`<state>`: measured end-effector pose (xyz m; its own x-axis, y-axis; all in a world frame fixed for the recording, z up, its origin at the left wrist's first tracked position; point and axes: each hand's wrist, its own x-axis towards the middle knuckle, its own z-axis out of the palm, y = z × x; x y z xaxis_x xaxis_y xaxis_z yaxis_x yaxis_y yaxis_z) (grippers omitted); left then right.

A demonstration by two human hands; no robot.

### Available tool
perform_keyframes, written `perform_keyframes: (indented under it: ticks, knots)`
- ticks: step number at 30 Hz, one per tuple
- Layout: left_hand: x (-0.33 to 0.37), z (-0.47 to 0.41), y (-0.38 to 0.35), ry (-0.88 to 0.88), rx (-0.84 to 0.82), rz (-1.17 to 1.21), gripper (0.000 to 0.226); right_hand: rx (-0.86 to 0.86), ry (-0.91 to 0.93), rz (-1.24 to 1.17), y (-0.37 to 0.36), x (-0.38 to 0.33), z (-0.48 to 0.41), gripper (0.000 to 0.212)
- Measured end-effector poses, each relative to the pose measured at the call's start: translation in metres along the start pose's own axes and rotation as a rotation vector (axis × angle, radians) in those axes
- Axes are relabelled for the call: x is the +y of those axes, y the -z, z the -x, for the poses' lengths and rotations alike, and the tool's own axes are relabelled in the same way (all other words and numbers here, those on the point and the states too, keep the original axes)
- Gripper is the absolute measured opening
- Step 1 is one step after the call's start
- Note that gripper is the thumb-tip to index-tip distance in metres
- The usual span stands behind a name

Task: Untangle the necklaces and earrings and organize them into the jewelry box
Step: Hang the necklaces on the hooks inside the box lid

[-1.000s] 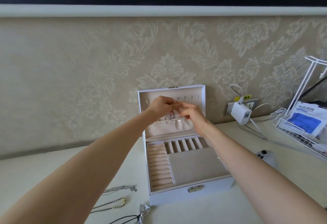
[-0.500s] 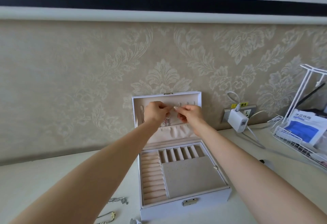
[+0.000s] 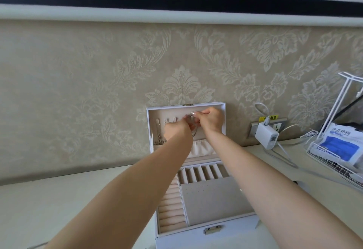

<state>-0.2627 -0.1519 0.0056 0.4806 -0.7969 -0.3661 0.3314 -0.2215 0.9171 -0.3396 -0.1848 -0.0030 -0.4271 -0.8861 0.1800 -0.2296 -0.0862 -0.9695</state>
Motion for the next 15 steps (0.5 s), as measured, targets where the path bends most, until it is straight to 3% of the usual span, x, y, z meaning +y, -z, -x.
perform_keyframes:
  ticks: [7, 15]
  knots:
    - [-0.008, 0.006, -0.001, 0.0, 0.016, -0.114, 0.018, 0.016, -0.056, 0.034, 0.006, 0.004, 0.007, 0.027]
    - [-0.042, 0.014, 0.015, -0.152, -0.132, -0.304, 0.012, -0.212, -0.114, -0.073, 0.013, 0.03, 0.026, 0.013]
